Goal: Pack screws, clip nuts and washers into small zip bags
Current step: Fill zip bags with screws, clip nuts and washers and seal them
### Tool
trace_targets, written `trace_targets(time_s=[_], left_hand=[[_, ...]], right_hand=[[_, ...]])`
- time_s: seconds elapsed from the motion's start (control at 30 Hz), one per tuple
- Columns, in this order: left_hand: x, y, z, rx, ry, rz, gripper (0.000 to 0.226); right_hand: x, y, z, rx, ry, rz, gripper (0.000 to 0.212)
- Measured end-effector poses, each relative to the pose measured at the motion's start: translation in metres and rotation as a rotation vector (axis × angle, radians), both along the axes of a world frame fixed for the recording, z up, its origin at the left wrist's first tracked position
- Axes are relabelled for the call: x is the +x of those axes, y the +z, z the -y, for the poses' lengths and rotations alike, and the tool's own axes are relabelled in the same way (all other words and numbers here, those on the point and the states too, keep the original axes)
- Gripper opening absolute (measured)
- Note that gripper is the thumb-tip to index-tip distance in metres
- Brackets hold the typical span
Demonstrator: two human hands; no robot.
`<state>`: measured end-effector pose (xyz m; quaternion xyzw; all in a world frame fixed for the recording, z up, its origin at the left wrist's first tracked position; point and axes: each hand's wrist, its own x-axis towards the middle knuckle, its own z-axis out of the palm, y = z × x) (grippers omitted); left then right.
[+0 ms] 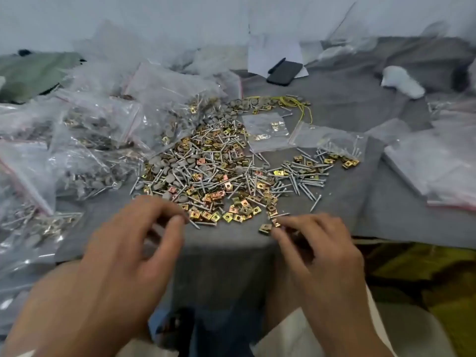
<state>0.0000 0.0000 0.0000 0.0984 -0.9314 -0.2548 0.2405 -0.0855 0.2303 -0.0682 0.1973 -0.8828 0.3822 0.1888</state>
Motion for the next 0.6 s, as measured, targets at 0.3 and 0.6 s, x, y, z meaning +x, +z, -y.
trace_targets(time_s=[0.3,0.6], left_hand=[[-0.128,-0.002,-0.011,0.005,-0.388,0.173,0.018],[-0.166,0.009,0.026,0.491,-0.558,0.188,0.008]], right_hand=[[-0.031,0.01,0.011,0.277,0.163,0.21,0.021],[-0.101,0.063,0.053,-0.495,0.302,0.295,0.013]])
